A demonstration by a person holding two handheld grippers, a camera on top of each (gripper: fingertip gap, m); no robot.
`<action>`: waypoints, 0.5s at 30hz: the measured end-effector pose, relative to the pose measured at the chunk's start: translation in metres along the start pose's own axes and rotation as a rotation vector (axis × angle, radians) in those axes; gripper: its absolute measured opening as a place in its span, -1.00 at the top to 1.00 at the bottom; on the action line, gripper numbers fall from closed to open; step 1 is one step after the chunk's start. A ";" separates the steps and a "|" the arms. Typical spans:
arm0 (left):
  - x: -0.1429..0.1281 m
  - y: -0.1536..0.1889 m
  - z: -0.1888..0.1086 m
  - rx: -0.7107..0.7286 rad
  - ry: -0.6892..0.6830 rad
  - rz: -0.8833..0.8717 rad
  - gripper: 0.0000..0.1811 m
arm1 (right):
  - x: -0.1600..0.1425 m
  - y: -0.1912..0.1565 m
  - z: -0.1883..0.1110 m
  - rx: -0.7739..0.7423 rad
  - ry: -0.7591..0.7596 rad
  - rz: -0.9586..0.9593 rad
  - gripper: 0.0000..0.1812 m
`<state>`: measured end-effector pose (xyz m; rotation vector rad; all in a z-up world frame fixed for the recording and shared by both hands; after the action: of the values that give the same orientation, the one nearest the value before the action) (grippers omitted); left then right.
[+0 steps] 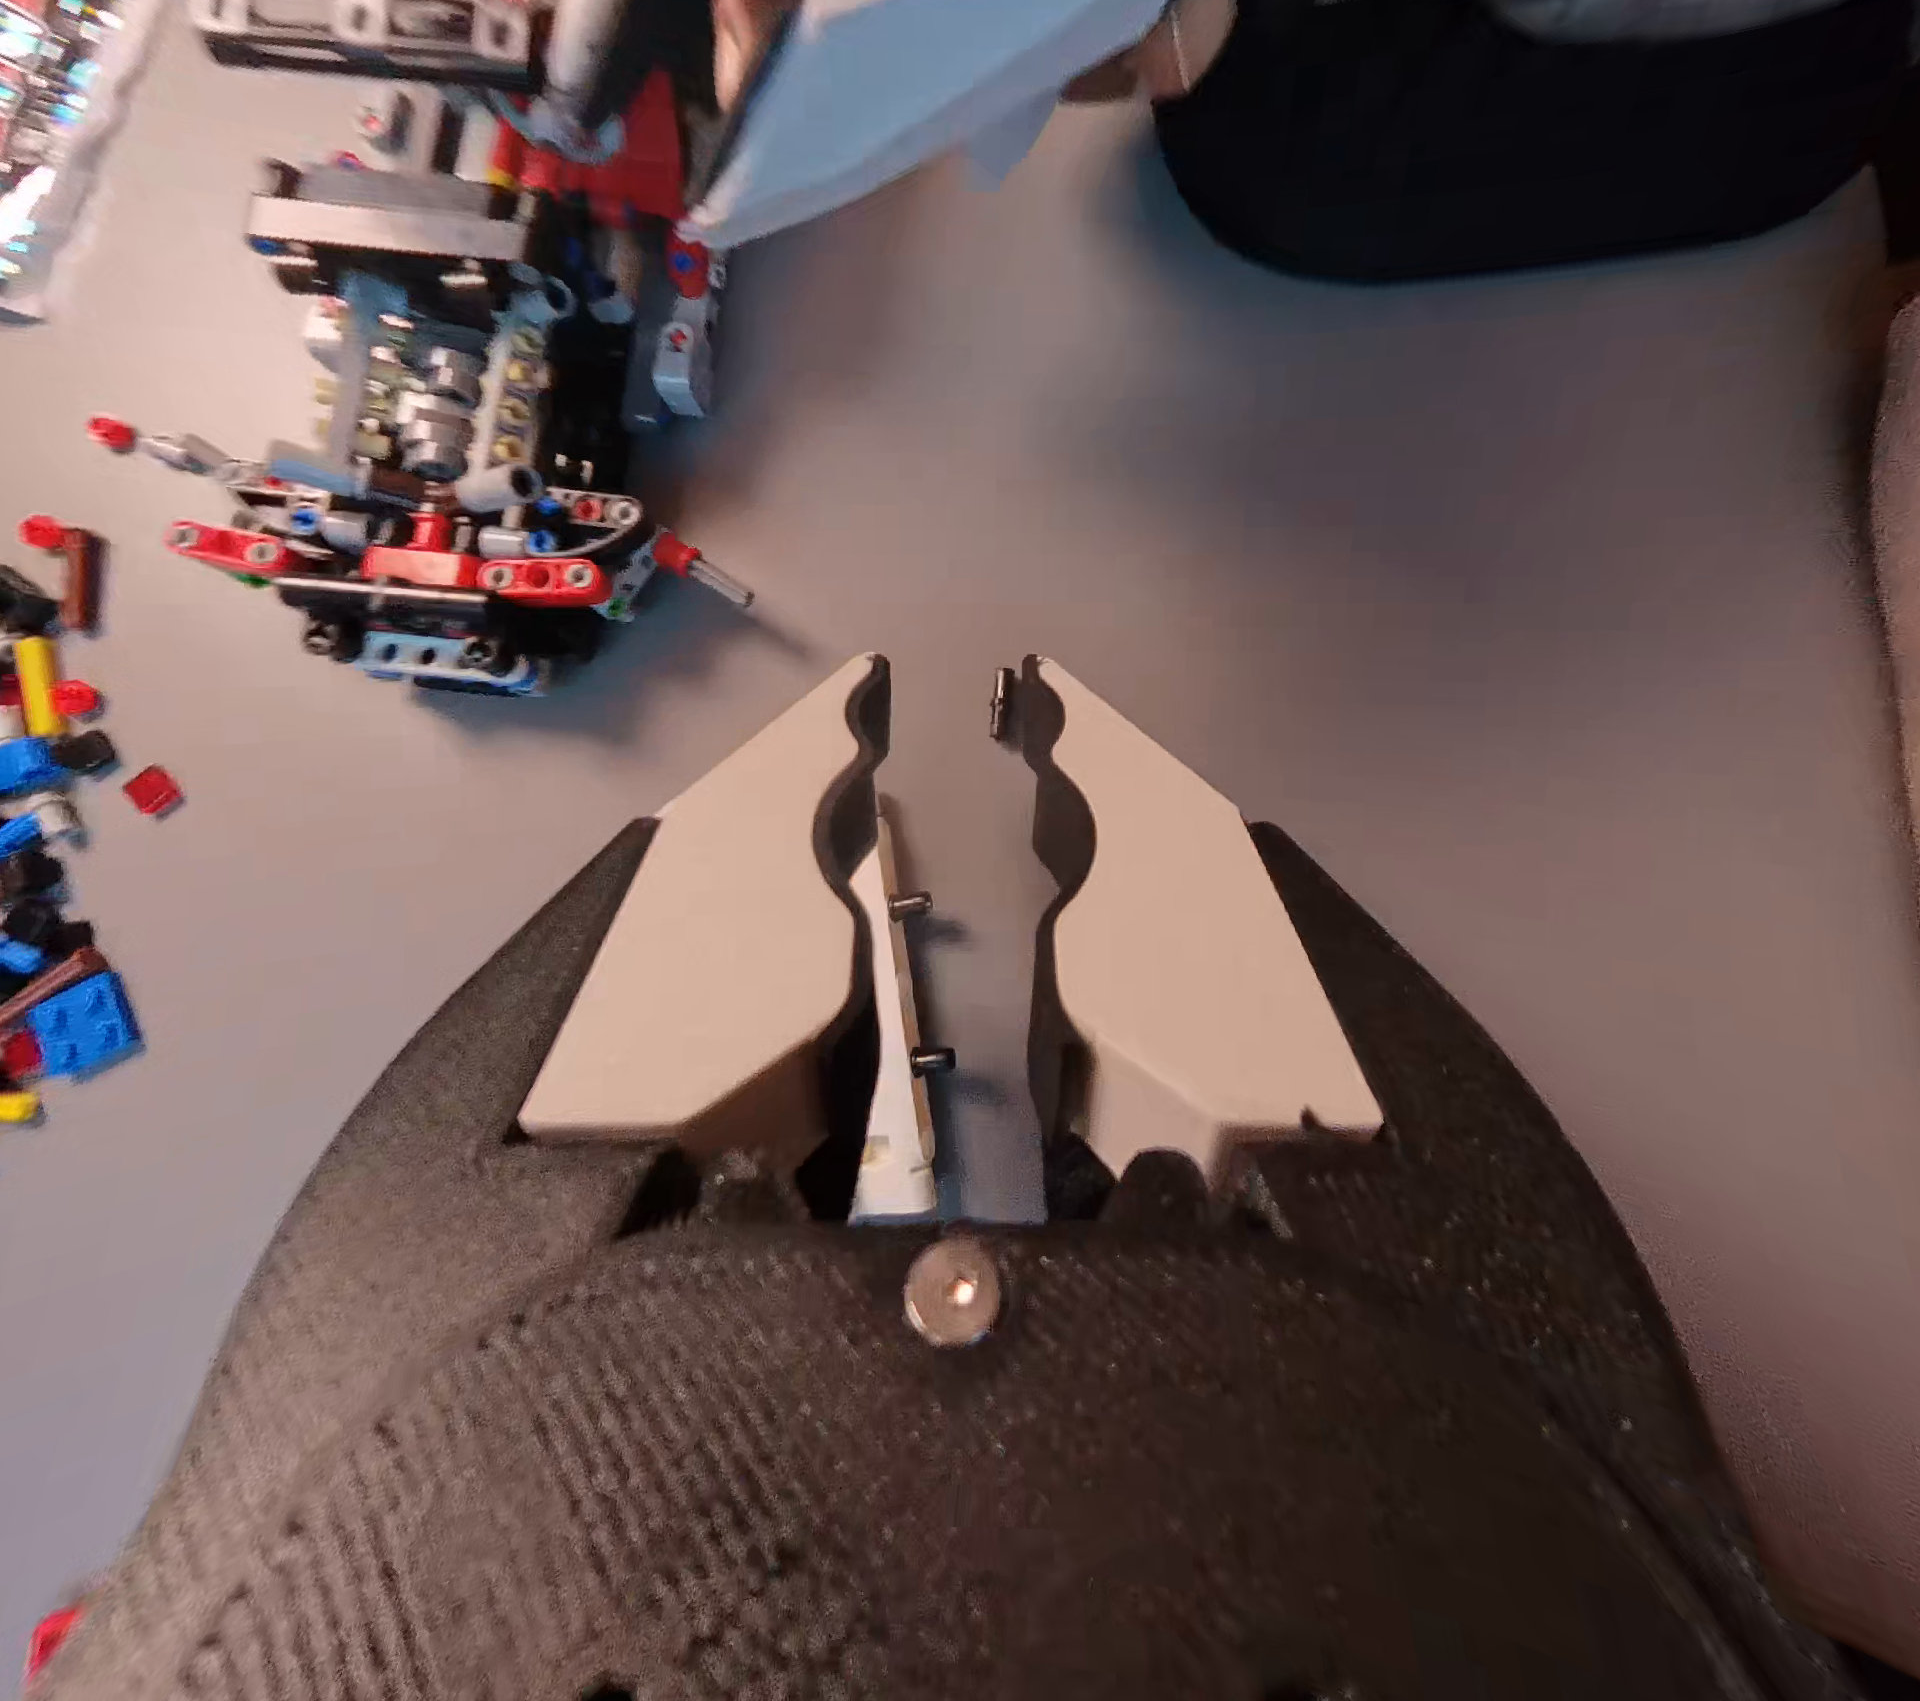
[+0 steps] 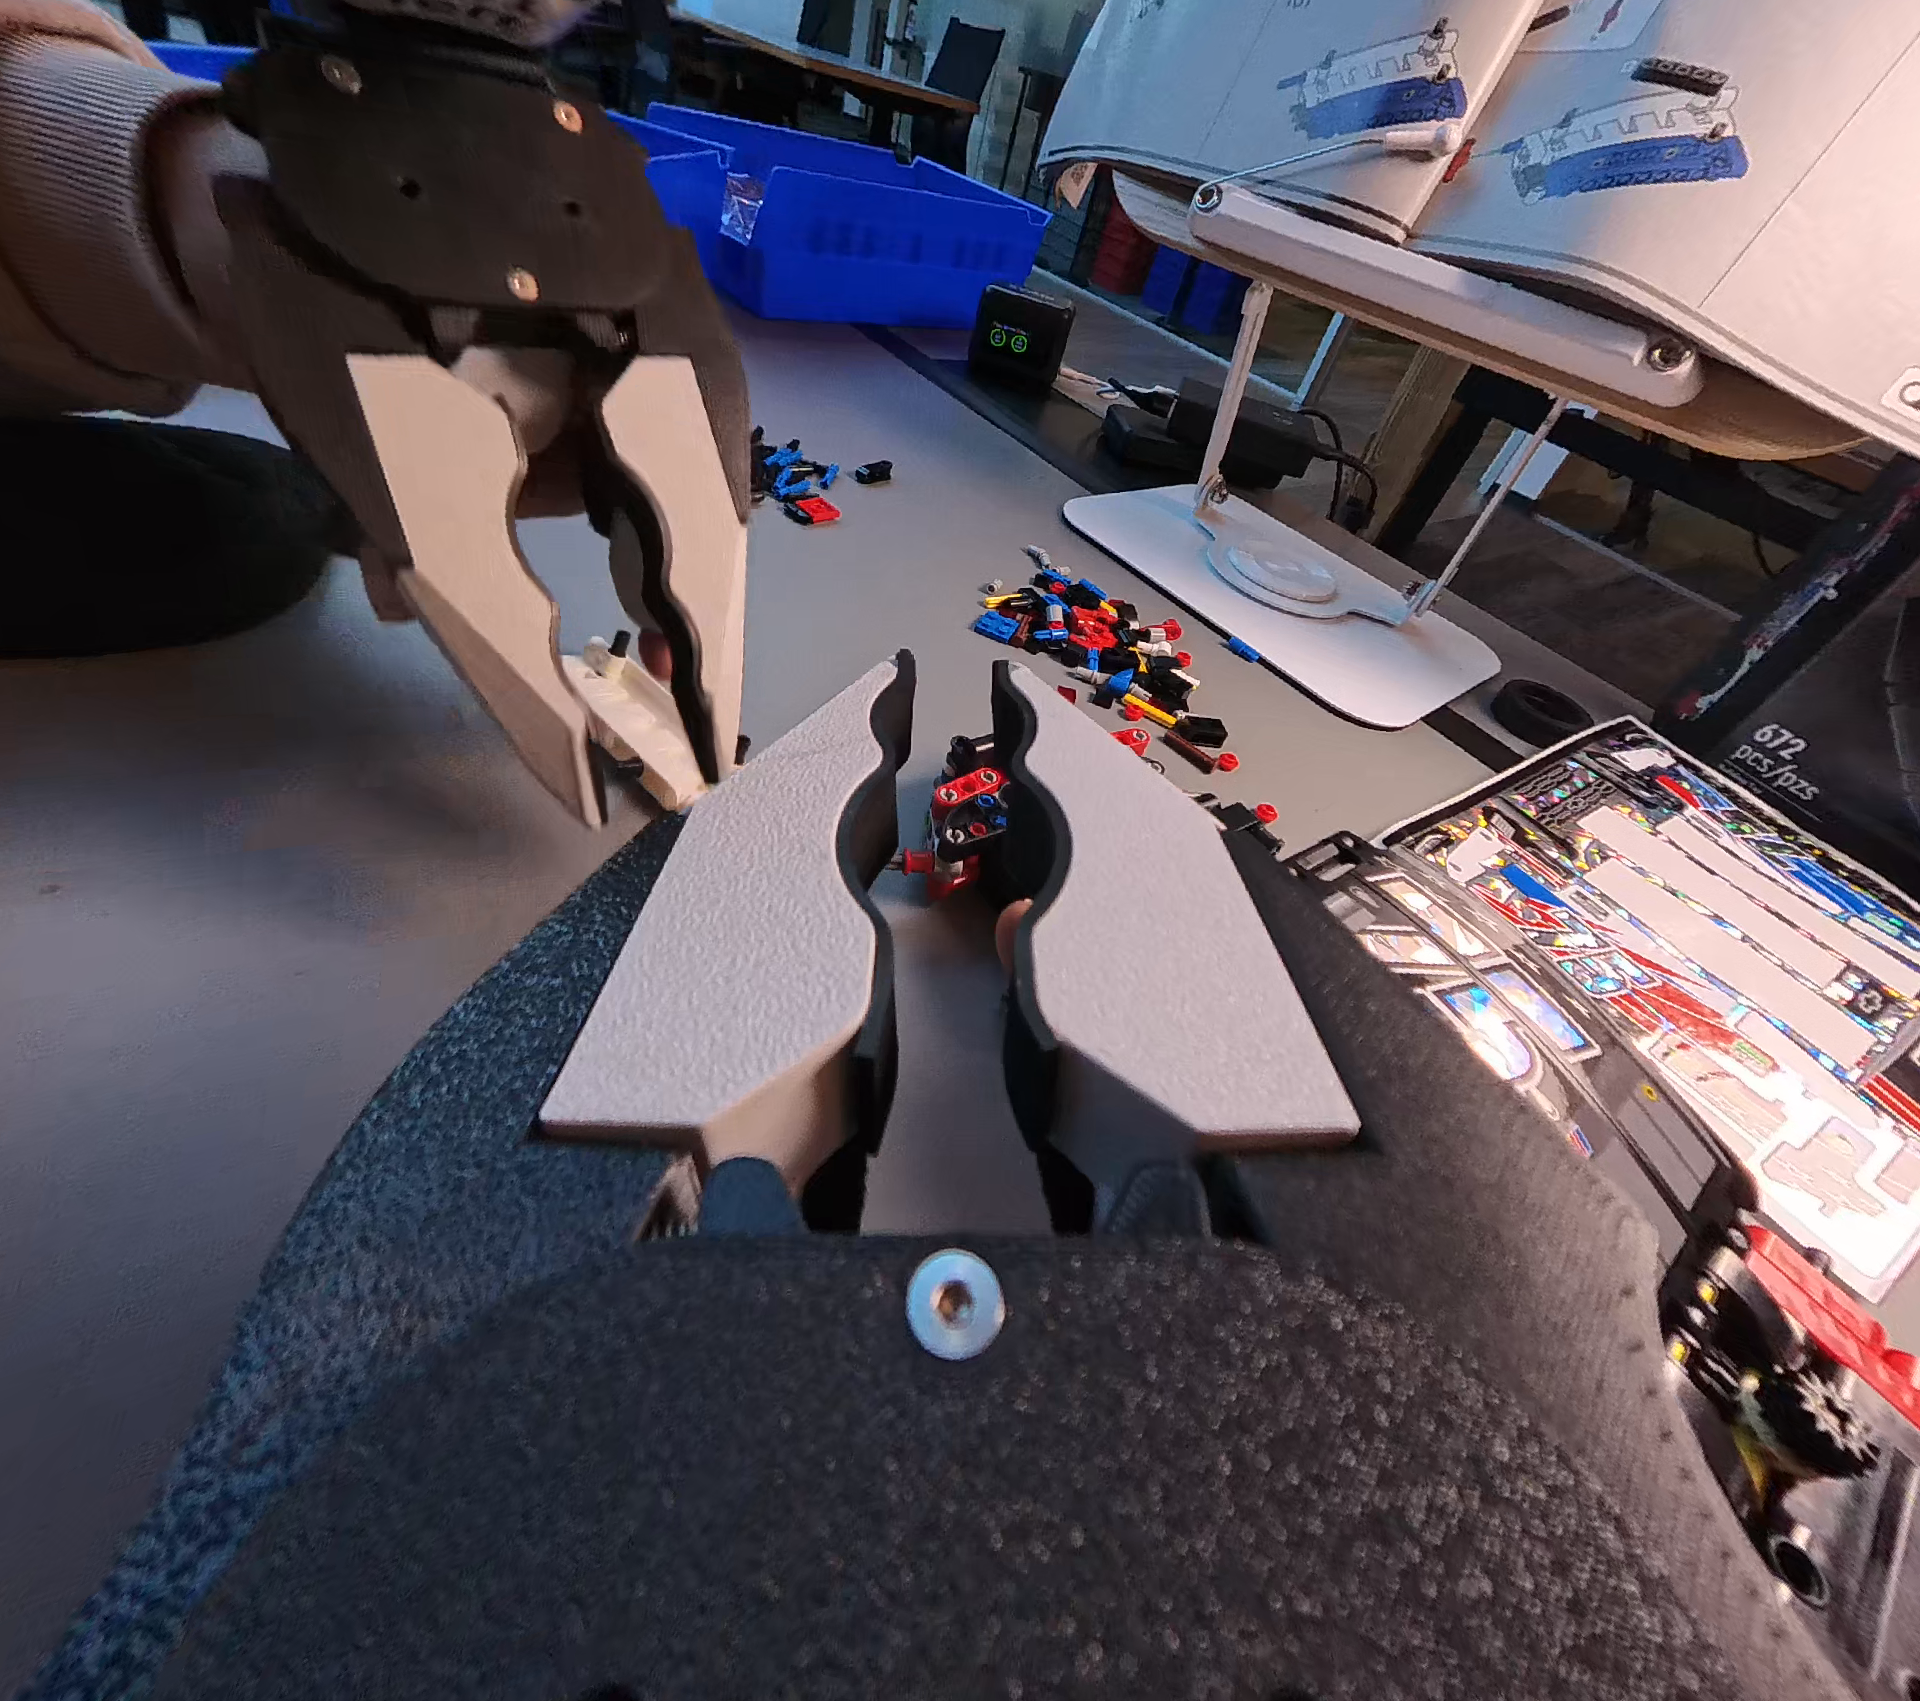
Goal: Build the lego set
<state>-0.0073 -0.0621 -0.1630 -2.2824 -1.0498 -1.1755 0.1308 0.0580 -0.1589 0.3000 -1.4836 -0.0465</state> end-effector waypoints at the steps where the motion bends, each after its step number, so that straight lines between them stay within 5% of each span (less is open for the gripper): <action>1: 0.003 -0.002 -0.013 0.035 0.063 -0.018 0.73 | 0.000 0.000 0.000 -0.001 0.001 0.002 0.86; 7: -0.004 -0.024 -0.149 0.469 0.277 -0.067 0.73 | 0.000 0.000 0.000 -0.004 0.007 0.020 0.86; 11: -0.054 -0.050 -0.271 0.784 0.125 -0.227 0.72 | -0.001 -0.001 0.001 0.002 0.002 0.024 0.86; 15: -0.136 -0.071 -0.351 0.824 -0.134 -0.440 0.74 | -0.003 -0.002 0.003 0.008 -0.011 0.025 0.86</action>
<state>-0.3006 -0.2890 -0.0686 -1.5281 -1.7432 -0.5376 0.1281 0.0560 -0.1621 0.2880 -1.4985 -0.0223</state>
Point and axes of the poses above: each gripper's, where its closed fingertips meet, z out along the fingers, x out of its top, y = z × x across the jaws, the point moved 10 cm from there along -z, back along the fingers, and after that the axes turned 10 degrees about y, right-handed, at the moved point
